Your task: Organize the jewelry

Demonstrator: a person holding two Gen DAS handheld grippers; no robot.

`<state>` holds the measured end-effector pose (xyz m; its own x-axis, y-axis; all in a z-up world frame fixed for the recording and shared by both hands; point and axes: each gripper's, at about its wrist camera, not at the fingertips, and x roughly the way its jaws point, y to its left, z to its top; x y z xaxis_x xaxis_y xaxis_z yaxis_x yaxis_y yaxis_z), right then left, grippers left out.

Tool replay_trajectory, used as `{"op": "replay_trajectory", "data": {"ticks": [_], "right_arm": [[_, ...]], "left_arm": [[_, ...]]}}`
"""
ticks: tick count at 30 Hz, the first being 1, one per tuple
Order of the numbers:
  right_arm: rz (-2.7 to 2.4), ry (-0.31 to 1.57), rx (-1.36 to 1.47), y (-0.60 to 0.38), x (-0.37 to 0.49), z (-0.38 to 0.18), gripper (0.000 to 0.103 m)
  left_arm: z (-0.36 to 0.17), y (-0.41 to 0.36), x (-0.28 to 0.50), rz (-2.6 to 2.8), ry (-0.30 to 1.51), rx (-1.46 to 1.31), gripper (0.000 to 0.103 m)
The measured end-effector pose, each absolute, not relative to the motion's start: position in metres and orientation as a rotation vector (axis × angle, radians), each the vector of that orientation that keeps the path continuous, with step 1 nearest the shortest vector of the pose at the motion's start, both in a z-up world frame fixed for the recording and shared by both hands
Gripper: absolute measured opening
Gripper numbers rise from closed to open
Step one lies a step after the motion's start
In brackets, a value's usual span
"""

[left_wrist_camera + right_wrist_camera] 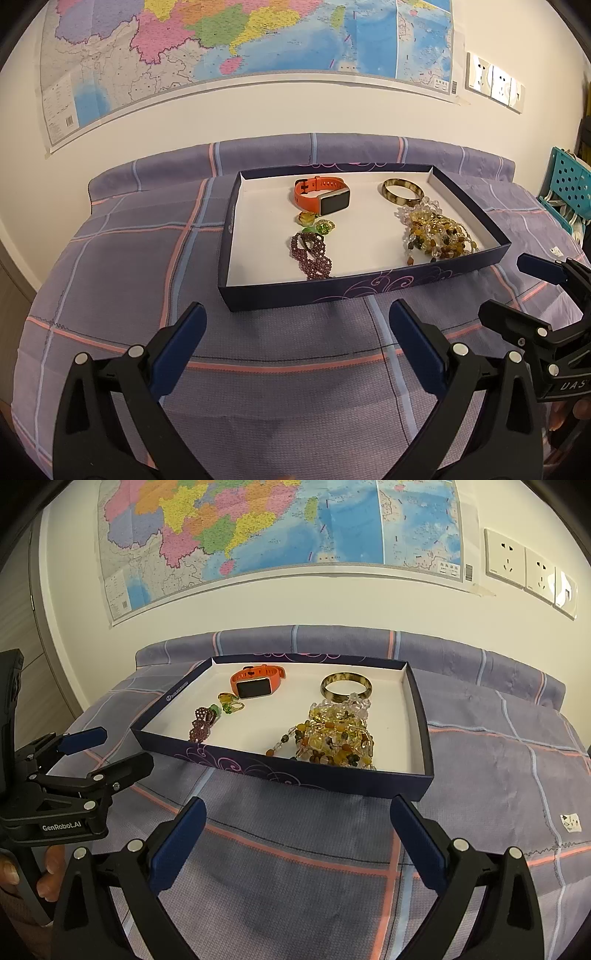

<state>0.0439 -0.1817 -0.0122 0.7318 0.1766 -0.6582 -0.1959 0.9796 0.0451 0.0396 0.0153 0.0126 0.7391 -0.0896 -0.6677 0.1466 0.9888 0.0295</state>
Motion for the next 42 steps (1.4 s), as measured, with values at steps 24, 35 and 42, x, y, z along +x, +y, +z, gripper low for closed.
{"op": "replay_trajectory", "data": {"ticks": [24,35,42], "right_arm": [[0.204,0.724,-0.021,-0.1825,0.043,-0.0138,0.096],[0.204,0.725,-0.02,-0.183,0.0429,-0.0135,0.096],[0.204,0.725,-0.018,-0.1831,0.0426,-0.0134,0.096]], "left_arm": [[0.0081,0.0155,0.0404,-0.126,0.737,0.08,0.098],[0.0076,0.0162,0.0409,-0.124,0.741,0.08,0.098],[0.0066,0.016,0.0409,-0.124,0.742,0.08,0.098]]}}
